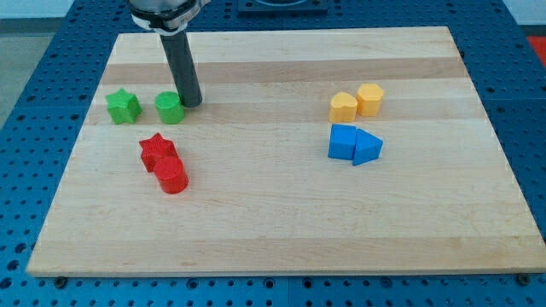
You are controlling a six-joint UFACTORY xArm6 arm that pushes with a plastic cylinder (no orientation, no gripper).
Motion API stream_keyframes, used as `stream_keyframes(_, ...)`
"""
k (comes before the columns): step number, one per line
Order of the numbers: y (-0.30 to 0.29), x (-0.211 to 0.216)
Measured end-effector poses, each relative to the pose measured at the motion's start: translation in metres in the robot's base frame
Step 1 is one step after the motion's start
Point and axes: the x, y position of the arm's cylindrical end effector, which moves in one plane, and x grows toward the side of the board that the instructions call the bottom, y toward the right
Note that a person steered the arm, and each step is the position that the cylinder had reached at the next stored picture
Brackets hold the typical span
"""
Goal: Push the green circle closer to the green star
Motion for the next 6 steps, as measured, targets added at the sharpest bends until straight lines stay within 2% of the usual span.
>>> stream_keyframes(2, 0.028, 0.007)
stream_keyframes(3, 0.028, 0.022)
stream_keyframes(6, 0.007, 0.024)
